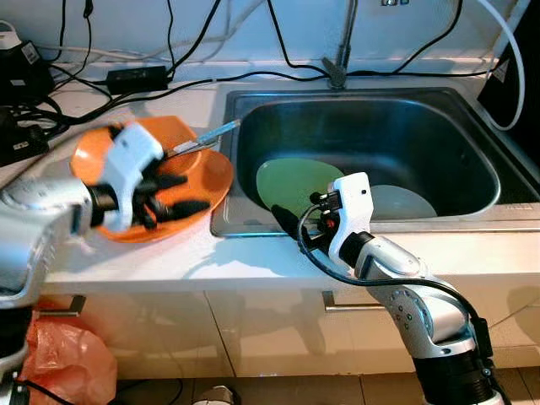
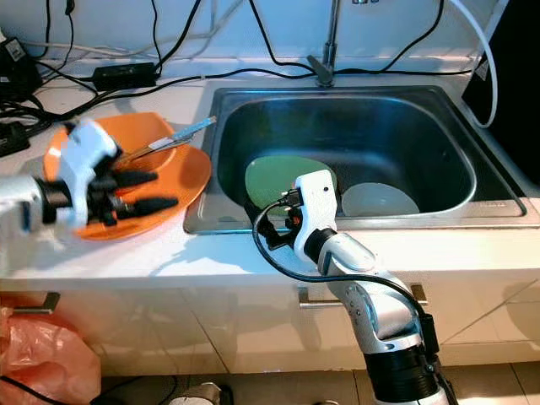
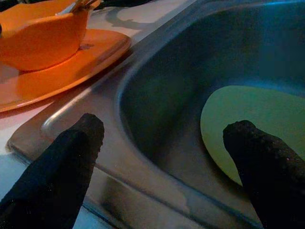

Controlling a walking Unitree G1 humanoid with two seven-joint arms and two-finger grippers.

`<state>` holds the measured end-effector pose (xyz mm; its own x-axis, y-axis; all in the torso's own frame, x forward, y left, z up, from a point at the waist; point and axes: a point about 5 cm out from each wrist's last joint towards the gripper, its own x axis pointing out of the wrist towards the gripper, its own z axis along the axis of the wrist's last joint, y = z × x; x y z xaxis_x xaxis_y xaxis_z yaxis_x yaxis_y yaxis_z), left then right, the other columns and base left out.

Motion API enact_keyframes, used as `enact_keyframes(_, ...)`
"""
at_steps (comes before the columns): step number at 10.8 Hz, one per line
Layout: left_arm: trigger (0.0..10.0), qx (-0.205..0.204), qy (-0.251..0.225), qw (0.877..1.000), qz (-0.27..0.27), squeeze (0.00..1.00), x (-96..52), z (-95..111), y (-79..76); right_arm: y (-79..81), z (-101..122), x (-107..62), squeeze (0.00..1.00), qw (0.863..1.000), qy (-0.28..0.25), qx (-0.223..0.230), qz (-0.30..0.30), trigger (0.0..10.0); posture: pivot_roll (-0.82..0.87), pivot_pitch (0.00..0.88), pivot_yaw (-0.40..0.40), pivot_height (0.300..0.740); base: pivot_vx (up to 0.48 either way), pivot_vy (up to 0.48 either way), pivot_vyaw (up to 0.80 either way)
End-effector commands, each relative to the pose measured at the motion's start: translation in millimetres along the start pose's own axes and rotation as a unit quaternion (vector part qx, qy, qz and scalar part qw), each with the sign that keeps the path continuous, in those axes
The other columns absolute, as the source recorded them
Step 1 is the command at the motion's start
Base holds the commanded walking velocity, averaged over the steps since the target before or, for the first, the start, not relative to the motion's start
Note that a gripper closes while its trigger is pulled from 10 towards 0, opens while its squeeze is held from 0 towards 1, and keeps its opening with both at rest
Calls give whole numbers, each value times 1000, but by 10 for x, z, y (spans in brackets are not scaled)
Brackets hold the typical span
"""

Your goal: Kitchen organization

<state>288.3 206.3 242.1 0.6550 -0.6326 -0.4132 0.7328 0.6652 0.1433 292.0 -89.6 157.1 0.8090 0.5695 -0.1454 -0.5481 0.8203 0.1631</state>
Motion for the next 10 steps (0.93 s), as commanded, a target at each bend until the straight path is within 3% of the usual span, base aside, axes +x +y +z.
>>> enact_keyframes(1,10000,8,-22,1000,-19,0,-34,111,-37,3,29,22,0,1000,-7,-3,3,10000,177,51,39,740,0,0,0)
enact_keyframes(2,10000,6,-57,998,-35,0,-50,235,-58,18,25,40,0,1000,-6,-7,6,10000,181,50,36,740,0,0,0)
enact_keyframes(4,10000,1,-118,993,-18,0,-22,418,-16,39,41,66,0,1000,-8,-9,11,10000,179,46,31,740,0,0,0)
enact_keyframes(6,10000,-11,-165,985,47,0,139,415,68,51,57,72,0,1000,-11,-11,13,10000,159,46,24,740,0,0,0)
enact_keyframes(9,10000,28,-112,988,100,0,399,178,105,82,84,67,0,1000,-19,-4,15,10000,147,51,17,740,0,0,0)
enact_keyframes(10,10000,23,-103,988,111,0,517,121,141,113,107,73,0,999,-26,1,21,10000,143,53,19,740,0,0,0)
